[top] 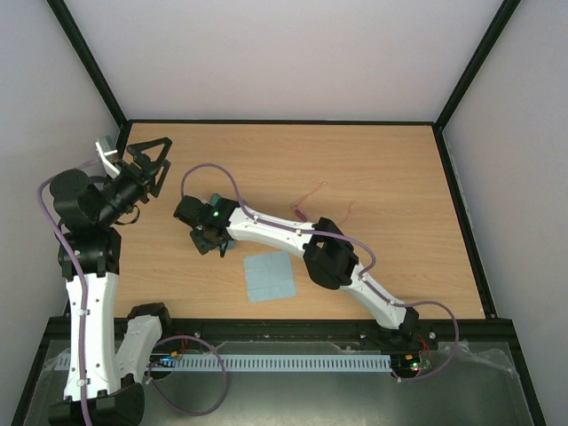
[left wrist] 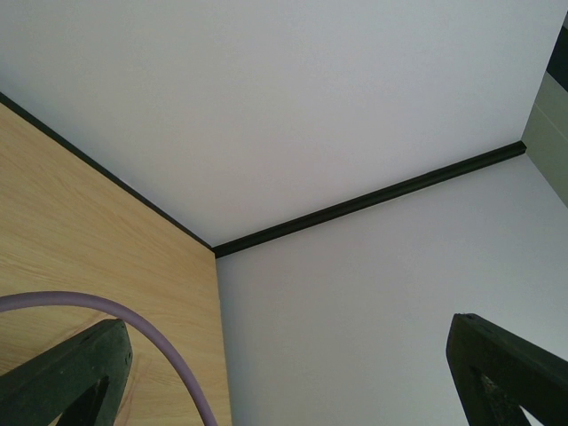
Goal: Organize the sunglasses
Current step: Adjust the sunglasses case at the center of the board.
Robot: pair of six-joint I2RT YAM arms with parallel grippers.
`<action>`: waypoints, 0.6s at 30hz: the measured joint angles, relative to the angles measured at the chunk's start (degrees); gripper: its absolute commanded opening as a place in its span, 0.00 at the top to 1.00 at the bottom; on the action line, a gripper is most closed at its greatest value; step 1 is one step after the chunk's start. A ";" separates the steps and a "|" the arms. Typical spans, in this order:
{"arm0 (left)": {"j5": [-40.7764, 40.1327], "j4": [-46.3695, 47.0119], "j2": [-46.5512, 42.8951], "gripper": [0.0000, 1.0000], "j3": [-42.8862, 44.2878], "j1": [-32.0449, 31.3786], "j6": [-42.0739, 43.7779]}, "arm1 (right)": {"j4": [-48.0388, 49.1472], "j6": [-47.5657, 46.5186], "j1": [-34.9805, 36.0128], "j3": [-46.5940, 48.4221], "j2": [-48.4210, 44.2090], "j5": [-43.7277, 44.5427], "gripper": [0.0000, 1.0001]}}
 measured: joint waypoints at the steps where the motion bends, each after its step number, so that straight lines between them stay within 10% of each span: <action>1: -0.02 0.00 0.00 0.00 -0.07 0.00 -0.07 | -0.57 -0.22 0.00 -0.35 0.00 0.98 0.49; 10: -0.04 0.09 -0.09 0.01 -0.52 0.00 -0.15 | -0.92 -1.42 -0.81 -3.98 -1.84 4.83 0.47; 18: -0.04 0.13 -0.17 0.00 -1.22 0.00 -0.11 | 8.98 1.84 -7.10 -32.17 -26.21 -2.27 0.41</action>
